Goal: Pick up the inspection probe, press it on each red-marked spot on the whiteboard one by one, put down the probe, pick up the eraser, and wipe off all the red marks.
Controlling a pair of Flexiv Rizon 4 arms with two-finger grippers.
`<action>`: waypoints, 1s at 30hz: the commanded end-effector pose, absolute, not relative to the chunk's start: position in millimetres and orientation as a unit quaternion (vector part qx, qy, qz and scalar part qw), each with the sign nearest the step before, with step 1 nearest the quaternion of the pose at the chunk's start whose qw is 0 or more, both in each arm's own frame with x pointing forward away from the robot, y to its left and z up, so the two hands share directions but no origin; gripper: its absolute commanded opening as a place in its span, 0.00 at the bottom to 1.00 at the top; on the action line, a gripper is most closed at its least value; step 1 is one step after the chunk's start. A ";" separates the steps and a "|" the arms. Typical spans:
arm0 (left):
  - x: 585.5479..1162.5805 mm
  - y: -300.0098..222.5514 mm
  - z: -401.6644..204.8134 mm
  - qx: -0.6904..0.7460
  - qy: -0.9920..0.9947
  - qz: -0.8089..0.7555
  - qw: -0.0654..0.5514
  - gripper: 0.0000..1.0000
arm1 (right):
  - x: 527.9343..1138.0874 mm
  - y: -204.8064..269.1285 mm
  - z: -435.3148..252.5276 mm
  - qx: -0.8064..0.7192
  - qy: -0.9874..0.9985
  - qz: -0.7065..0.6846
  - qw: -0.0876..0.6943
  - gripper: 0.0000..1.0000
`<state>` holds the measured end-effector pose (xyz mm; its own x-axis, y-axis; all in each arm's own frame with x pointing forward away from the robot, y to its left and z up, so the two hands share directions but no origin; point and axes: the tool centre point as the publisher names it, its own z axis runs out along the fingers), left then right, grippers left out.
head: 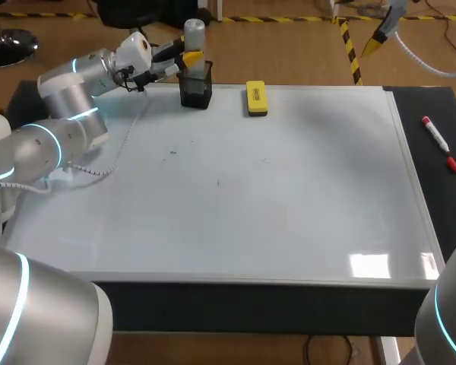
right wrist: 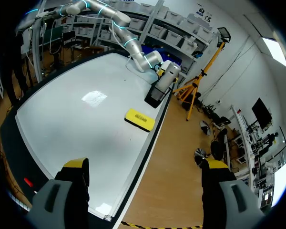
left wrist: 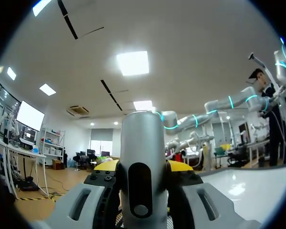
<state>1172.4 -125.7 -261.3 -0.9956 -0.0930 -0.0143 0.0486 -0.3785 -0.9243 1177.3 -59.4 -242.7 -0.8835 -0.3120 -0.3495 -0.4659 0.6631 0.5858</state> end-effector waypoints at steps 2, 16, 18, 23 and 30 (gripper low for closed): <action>1180.1 -126.1 -271.0 0.033 0.542 -0.840 0.004 0.00 | 1177.9 -59.4 -241.7 -0.216 0.906 0.347 0.109 1.00; 1172.8 -125.4 -261.6 0.041 0.543 -0.839 0.008 1.00 | 1177.9 -59.4 -241.7 -0.216 0.906 0.347 0.109 1.00; 1171.7 -125.1 -260.4 0.042 0.544 -0.838 0.009 1.00 | 1177.9 -59.4 -241.7 -0.216 0.906 0.347 0.109 1.00; 1168.2 -123.1 -256.1 0.038 0.555 -0.831 0.017 1.00 | 1177.9 -59.4 -241.7 -0.216 0.906 0.347 0.109 1.00; 1162.7 -115.1 -245.7 0.031 0.601 -0.798 0.038 1.00 | 1177.9 -59.4 -241.7 -0.216 0.906 0.347 0.109 1.00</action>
<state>1162.7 -122.3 -256.3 -0.9958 -0.0497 -0.0768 0.0889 -0.3269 -0.9409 1177.3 -59.4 -242.6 -0.8835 -0.3120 -0.3494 -0.4659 0.6632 0.5857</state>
